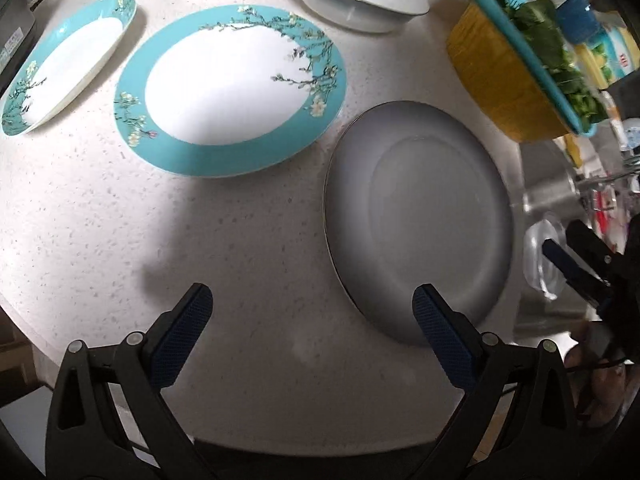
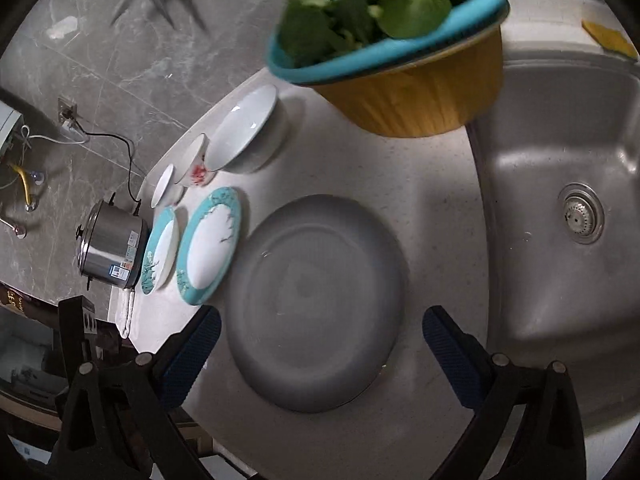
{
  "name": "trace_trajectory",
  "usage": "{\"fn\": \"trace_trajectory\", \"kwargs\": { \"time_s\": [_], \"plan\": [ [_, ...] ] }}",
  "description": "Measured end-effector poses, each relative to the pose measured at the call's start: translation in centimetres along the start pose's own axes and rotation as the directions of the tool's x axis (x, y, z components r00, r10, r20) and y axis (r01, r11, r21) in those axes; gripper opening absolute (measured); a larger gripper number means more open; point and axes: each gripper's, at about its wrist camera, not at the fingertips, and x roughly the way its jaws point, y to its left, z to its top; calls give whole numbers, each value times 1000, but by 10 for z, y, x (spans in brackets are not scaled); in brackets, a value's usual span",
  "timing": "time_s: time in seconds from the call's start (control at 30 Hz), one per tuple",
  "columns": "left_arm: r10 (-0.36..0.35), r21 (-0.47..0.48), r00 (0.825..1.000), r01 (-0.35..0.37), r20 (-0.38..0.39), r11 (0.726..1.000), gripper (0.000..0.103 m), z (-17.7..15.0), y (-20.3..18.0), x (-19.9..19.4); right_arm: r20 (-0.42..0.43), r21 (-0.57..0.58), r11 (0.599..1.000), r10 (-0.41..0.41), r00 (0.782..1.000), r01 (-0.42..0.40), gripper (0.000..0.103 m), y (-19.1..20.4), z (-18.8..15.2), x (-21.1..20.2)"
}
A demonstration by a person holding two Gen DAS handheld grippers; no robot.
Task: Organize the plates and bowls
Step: 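Move both grippers down to the rim of the plain white plate, then close the left gripper on the plate rim while the right gripper grips the rim too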
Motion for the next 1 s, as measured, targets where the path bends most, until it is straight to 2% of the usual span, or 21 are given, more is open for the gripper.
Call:
{"fn": "trace_trajectory", "kwargs": {
  "time_s": [0.1,0.17,0.27,0.33,0.47,0.5,0.6,0.73,0.87,1.0],
  "plan": [
    [14,16,1000,-14,24,1000,95,6,-3,8,-22,-11,999,44,999,-44,102,-9,4,8],
    [-18,25,999,17,34,1000,78,12,-4,17,-31,-18,997,76,997,-76,97,-14,8,12],
    [-55,37,998,54,28,998,64,19,-5,29,-58,-10,993,116,992,-117,89,-26,15,18],
    [-62,41,998,61,8,997,62,24,-7,38,-91,19,988,154,984,-152,85,-34,18,26],
    [-90,60,996,88,22,994,57,33,-6,42,-132,55,978,206,970,-200,76,-50,21,38],
    [-92,57,996,90,20,994,57,37,-5,44,-134,58,976,214,968,-208,71,-53,22,40],
    [-104,62,994,103,24,993,57,42,0,45,-148,36,975,223,963,-220,64,-55,25,42],
    [-131,83,991,129,13,988,43,42,-3,47,-192,1,969,242,951,-246,51,-57,26,47],
    [-171,84,985,171,0,982,37,47,-4,49,-237,-29,961,260,936,-274,49,-56,28,51],
    [-196,80,981,196,-3,977,37,51,-2,52,-273,-41,955,272,923,-293,49,-56,33,55]
  ]
}}
